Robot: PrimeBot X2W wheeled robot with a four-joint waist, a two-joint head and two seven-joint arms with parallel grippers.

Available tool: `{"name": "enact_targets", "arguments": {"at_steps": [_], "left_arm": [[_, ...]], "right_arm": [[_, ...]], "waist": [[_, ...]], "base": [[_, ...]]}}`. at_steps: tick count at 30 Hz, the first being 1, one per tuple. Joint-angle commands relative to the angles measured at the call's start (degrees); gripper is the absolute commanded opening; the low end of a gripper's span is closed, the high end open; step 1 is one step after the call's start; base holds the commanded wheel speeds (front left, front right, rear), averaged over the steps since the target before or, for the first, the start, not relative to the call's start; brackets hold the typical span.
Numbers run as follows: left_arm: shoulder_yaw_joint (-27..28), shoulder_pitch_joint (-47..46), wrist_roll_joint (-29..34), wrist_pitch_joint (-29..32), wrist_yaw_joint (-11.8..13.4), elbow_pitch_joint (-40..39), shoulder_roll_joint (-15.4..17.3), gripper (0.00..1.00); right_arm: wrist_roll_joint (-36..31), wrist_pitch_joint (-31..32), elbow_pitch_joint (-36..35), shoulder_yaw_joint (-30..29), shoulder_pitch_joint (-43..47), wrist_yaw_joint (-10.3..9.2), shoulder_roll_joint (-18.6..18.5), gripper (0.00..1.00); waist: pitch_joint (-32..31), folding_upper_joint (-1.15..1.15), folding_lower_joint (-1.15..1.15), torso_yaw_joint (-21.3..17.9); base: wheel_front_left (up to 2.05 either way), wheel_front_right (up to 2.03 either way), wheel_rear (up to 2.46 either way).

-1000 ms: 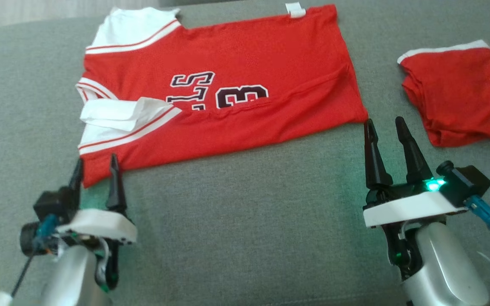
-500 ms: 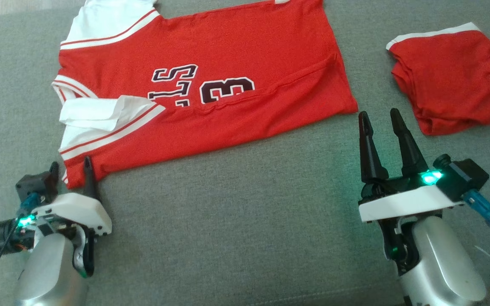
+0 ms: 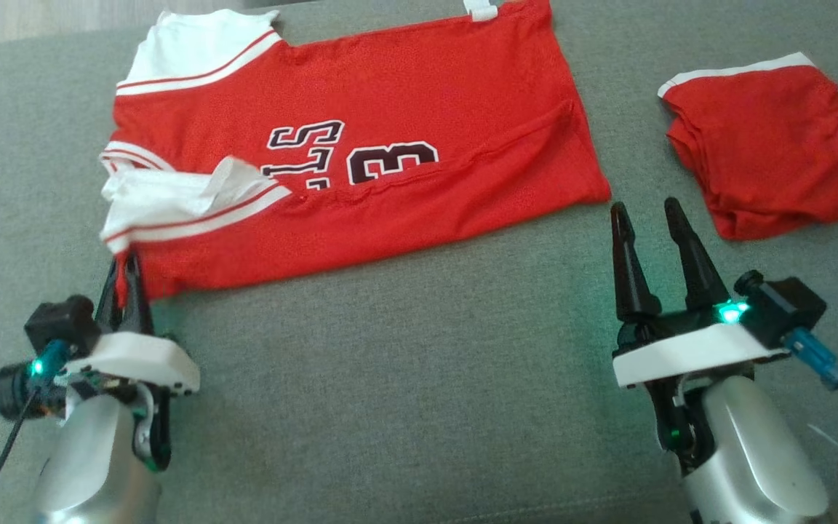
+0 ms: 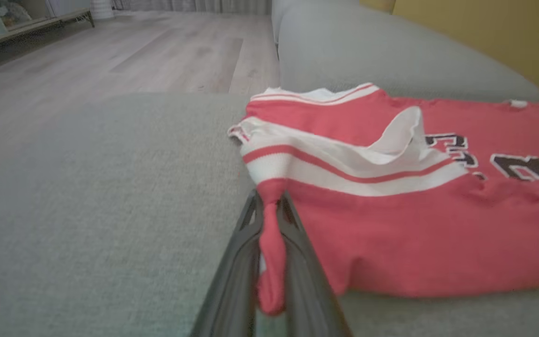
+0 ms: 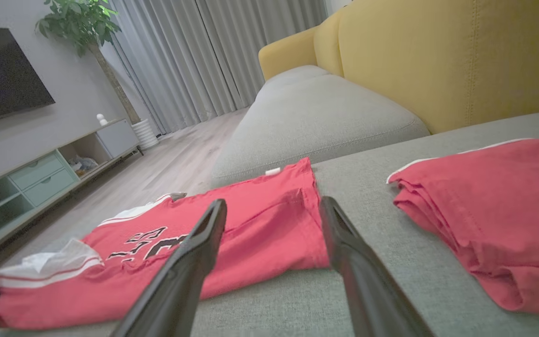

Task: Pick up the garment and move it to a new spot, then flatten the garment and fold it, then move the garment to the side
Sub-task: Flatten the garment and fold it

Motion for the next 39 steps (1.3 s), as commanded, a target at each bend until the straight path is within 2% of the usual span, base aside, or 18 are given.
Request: {"name": "enact_targets", "arguments": {"at_steps": [1, 7, 10, 18, 21, 31, 39], "left_arm": [[1.5, -0.8, 0.0, -1.6, -0.1, -2.8, 1.2, 0.00], [0.0, 0.0, 1.3, -4.4, -1.3, -10.1, 0.0, 0.00], [-0.9, 0.5, 1.9, -4.6, -1.6, -12.3, -0.4, 0.00], [-3.3, 0.6, 2.5, -4.6, -2.4, -13.3, -1.5, 0.00], [-4.1, 0.2, 2.4, -4.6, -2.6, -13.2, -1.9, 0.00], [-4.8, -0.6, 2.2, -4.7, -2.8, -13.4, -2.2, 0.00], [-5.5, -1.6, 2.2, -4.8, -3.2, -13.3, -2.3, 0.00]], "right_arm": [[-0.8, -0.4, -0.7, 0.9, -1.2, 0.37, 0.2, 1.00], [-5.0, -0.2, 5.0, -2.1, -3.9, 0.37, 0.2, 1.00], [-8.2, 1.9, 8.8, -4.8, -6.8, 0.37, 0.2, 1.00], [-13.7, 7.1, 18.0, -10.9, -14.1, 0.37, 0.2, 1.00], [-16.3, 9.5, 24.1, -13.2, -17.4, 0.37, 0.2, 1.00], [-15.5, 9.3, 33.3, -11.1, -22.2, 0.37, 0.2, 1.00], [-19.3, 12.8, 42.2, -9.2, -25.5, 0.37, 0.2, 1.00]], "waist": [[-0.3, 0.00, 0.00, 0.4], [-0.6, 0.00, 0.00, 1.8], [-0.3, 0.00, 0.00, 2.7], [0.2, 0.00, 0.00, 4.7], [0.5, 0.00, 0.00, 5.8], [2.0, 0.00, 0.00, 7.0], [3.0, 0.00, 0.00, 8.1]], "base": [[0.00, 0.00, 0.00], [0.00, 0.00, 0.00], [0.00, 0.00, 0.00], [0.00, 0.00, 0.00], [0.00, 0.00, 0.00], [0.00, 0.00, 0.00], [0.00, 0.00, 0.00]]}}
